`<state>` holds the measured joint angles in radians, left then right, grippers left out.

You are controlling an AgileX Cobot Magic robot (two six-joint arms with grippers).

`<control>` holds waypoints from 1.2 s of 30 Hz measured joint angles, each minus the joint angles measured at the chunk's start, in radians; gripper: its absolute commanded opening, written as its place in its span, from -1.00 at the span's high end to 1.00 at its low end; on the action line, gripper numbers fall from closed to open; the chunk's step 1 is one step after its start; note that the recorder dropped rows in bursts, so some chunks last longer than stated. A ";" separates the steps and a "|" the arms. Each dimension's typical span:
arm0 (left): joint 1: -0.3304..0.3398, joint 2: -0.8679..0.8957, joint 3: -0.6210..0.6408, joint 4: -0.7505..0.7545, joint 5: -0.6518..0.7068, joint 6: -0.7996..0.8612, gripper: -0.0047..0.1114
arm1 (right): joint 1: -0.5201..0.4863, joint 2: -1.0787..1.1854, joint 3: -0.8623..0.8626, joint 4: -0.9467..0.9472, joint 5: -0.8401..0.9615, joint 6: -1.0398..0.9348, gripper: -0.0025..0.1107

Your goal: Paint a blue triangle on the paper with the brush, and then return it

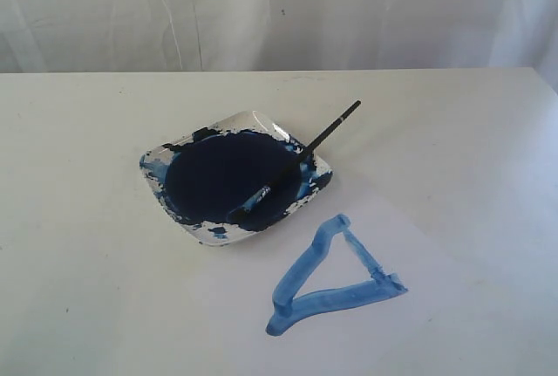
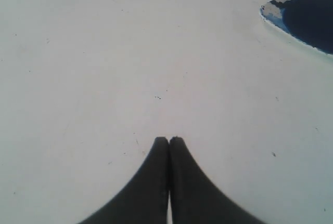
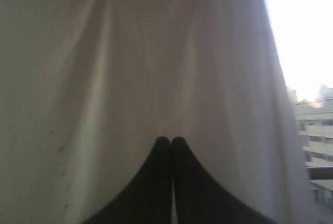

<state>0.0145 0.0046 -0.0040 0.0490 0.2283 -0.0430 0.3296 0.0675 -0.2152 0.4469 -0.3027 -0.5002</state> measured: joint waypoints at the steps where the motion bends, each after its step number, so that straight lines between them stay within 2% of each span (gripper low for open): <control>1: 0.000 0.000 0.000 0.000 0.000 0.000 0.92 | 0.000 0.000 0.011 -0.113 0.035 0.114 0.96; 3: 0.000 0.000 0.000 0.000 0.000 0.000 0.92 | 0.000 0.000 0.030 -0.256 0.103 0.283 0.96; 6: 0.000 0.000 0.000 0.000 0.000 0.000 0.92 | 0.000 0.000 0.064 -0.359 0.210 0.392 0.96; 15: 0.000 0.000 0.000 0.000 0.000 0.000 0.92 | 0.000 0.000 0.098 -0.393 0.512 0.447 0.96; 25: 0.000 0.000 0.000 0.000 0.000 0.000 0.92 | -0.023 -0.027 0.191 -0.482 0.557 0.449 0.96; 36: 0.000 0.000 0.000 0.000 0.000 0.000 0.92 | -0.217 -0.057 0.210 -0.507 0.639 0.449 0.96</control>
<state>0.0145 0.0046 -0.0040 0.0490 0.2283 -0.0430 0.1130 0.0104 -0.0052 -0.0606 0.3368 -0.0513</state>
